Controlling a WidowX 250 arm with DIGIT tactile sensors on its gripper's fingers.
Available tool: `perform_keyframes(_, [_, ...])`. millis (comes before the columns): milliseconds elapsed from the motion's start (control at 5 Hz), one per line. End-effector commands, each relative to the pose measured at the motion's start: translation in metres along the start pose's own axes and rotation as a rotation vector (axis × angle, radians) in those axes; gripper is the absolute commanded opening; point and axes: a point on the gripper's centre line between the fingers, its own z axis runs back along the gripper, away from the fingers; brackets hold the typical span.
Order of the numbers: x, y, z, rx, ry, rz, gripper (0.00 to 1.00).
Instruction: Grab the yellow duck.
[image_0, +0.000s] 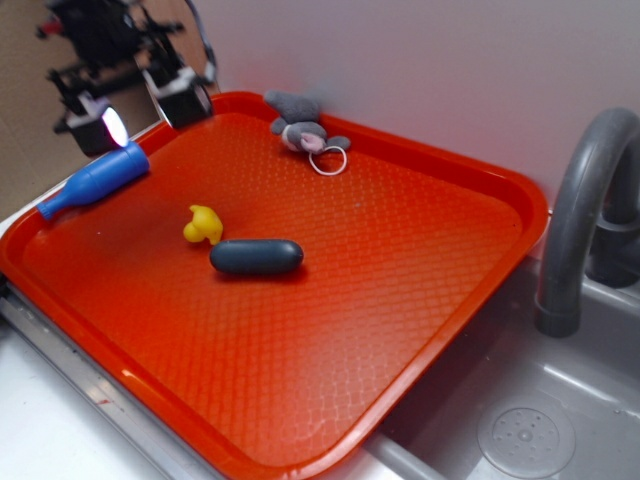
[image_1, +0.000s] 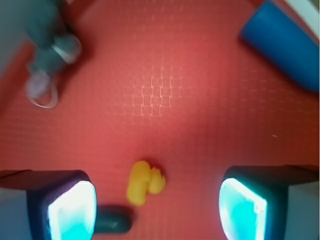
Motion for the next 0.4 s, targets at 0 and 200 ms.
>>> perform_keyframes(0, [-0.016, -0.023, -0.046, 0.045, 0.062, -0.071, 1.00])
perform_keyframes(200, [-0.021, -0.022, -0.062, 0.090, 0.114, -0.102, 1.00])
